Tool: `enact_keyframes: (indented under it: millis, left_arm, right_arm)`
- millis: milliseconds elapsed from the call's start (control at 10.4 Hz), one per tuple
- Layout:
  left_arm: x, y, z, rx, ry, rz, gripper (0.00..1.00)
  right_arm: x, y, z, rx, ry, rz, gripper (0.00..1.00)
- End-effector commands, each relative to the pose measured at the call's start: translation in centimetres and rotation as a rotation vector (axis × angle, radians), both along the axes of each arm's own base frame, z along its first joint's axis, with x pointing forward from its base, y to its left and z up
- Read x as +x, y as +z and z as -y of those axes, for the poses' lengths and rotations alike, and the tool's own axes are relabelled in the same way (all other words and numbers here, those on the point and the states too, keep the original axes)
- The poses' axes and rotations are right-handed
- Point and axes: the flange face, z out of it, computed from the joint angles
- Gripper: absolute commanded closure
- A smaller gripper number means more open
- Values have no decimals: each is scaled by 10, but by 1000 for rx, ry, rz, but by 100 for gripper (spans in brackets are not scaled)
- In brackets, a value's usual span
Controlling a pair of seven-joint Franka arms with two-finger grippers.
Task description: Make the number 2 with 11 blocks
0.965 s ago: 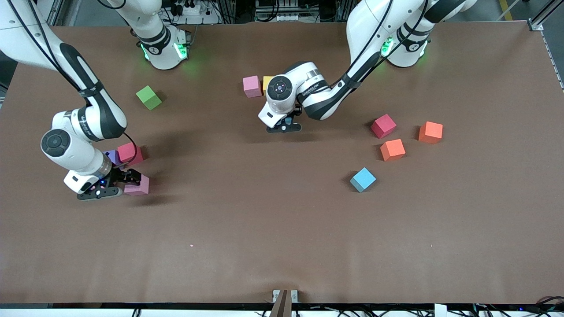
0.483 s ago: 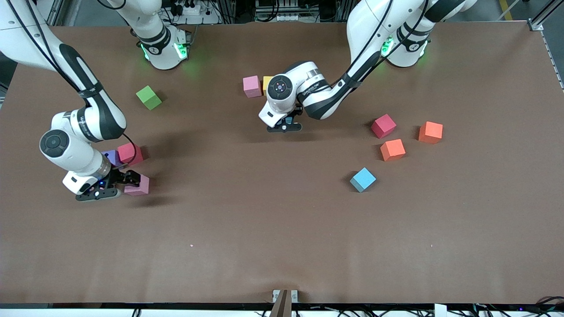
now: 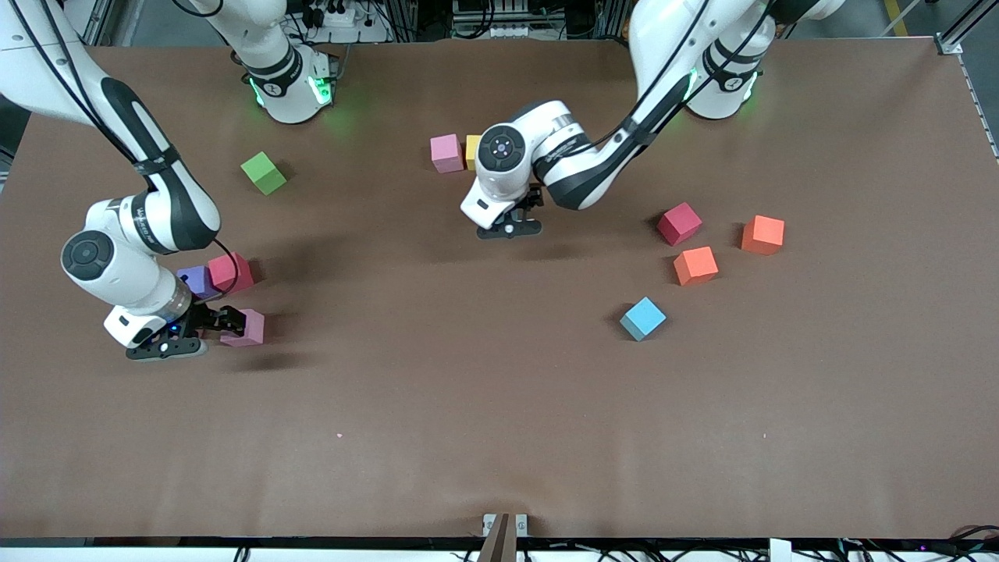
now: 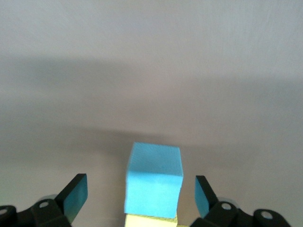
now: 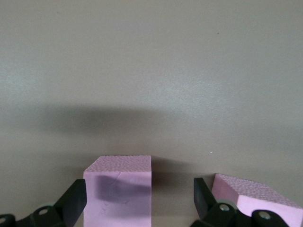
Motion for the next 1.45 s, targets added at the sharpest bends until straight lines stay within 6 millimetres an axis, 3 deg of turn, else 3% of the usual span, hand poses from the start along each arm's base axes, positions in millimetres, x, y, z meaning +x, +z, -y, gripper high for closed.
enact_keyframes:
  millis: [0,290,386,579,676,965,1062,1158,1255,1351]
  left_arm:
    - [41,28,-44,18,111,5,0]
    - [130,44,-133,30,287,-11,0]
    - [144,46,-149,25,317,-5,0]
    - [178,25,-176,29,381,-15,0]
    - [188,16,-193,51,407,-6,0]
    - [208,2,-221,95,426,35,0]
    - [214,-7,-228,99,437,44,0]
    - [220,-16,-238,103,456,55,0]
    - [224,-24,-244,100,469,62,0]
    - [227,-31,-250,97,480,65,0]
  right_arm:
    - [0,-6,-6,18,-18,-9,0]
    - [-3,-23,-12,34,-8,-29,0]
    - [-4,-24,-14,36,-6,-30,0]
    - [-6,-32,-16,46,-1,-23,0]
    - [-7,-34,-17,46,5,-20,5]
    - [-20,-48,-22,42,66,3,44]
    - [-24,-54,-15,24,74,-3,64]
    - [-29,-57,-19,17,92,-13,89]
    - [-30,-56,-31,-12,150,-18,100]
    - [-31,-55,-47,-26,193,-23,100]
